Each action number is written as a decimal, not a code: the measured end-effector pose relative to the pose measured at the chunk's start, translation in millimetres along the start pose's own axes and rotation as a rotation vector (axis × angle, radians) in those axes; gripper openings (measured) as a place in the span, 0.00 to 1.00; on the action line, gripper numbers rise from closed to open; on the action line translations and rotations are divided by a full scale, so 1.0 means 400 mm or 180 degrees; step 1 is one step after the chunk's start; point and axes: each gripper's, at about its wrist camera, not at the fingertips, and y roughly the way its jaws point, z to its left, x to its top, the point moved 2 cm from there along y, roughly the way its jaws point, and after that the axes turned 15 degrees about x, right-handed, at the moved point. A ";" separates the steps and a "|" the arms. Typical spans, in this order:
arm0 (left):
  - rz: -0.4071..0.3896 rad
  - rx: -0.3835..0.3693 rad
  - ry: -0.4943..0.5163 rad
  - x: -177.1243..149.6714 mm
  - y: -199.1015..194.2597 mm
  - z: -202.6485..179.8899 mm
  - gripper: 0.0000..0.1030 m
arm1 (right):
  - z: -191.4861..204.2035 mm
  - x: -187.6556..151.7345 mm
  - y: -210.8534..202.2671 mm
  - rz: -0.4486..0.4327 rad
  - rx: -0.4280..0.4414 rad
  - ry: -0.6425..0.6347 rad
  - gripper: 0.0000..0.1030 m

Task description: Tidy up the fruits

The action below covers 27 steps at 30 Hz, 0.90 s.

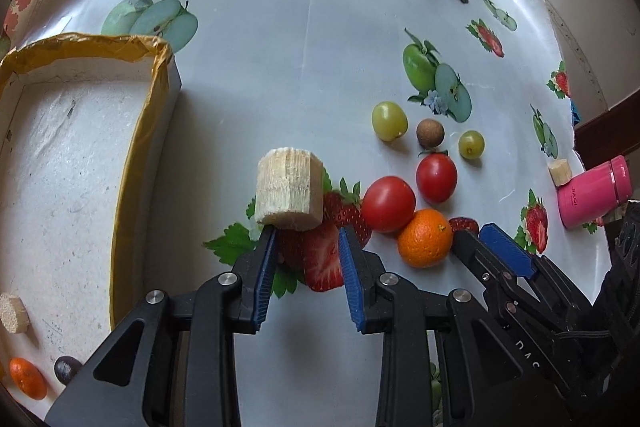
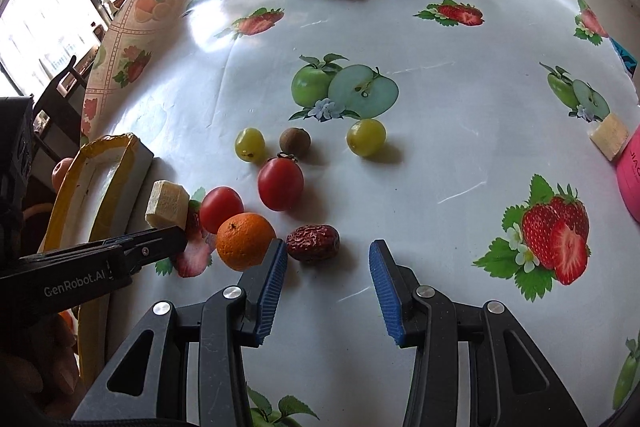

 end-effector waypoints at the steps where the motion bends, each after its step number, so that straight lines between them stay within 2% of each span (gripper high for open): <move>1: -0.0020 0.0014 0.0013 0.004 0.003 -0.002 0.30 | -0.003 0.003 0.006 0.0005 0.0008 0.0006 0.42; 5: -0.0071 0.0028 0.0032 0.026 0.011 -0.007 0.31 | 0.003 0.019 0.024 0.0010 0.0027 -0.0029 0.42; 6: -0.0082 0.0015 0.0036 0.031 0.013 -0.008 0.31 | 0.006 0.023 0.028 0.0012 0.0029 -0.0043 0.39; 8: -0.0111 0.0004 0.0047 0.038 0.016 -0.009 0.30 | 0.011 0.025 0.037 0.0039 0.0051 -0.0065 0.24; 9: -0.0122 -0.0006 0.0051 0.040 0.015 -0.009 0.30 | 0.012 0.024 0.039 0.0047 0.0063 -0.0062 0.22; 18: -0.0164 -0.0082 0.0073 0.043 0.015 0.002 0.16 | 0.011 -0.007 -0.003 -0.0026 0.0113 0.0047 0.21; 22: -0.0135 -0.0084 0.0061 0.041 0.011 0.008 0.14 | 0.009 -0.024 -0.026 -0.0047 0.0119 0.0084 0.21; 23: -0.0117 -0.0057 0.0041 0.041 0.012 0.013 0.19 | 0.008 -0.028 -0.031 -0.0051 0.0118 0.0096 0.21; 24: -0.0106 0.0012 0.0028 0.039 0.011 0.023 0.35 | 0.008 -0.032 -0.035 -0.0050 0.0119 0.0105 0.21; 27: -0.0171 0.0072 0.0062 0.047 0.008 0.023 0.52 | 0.008 -0.039 -0.040 -0.0044 0.0127 0.0122 0.21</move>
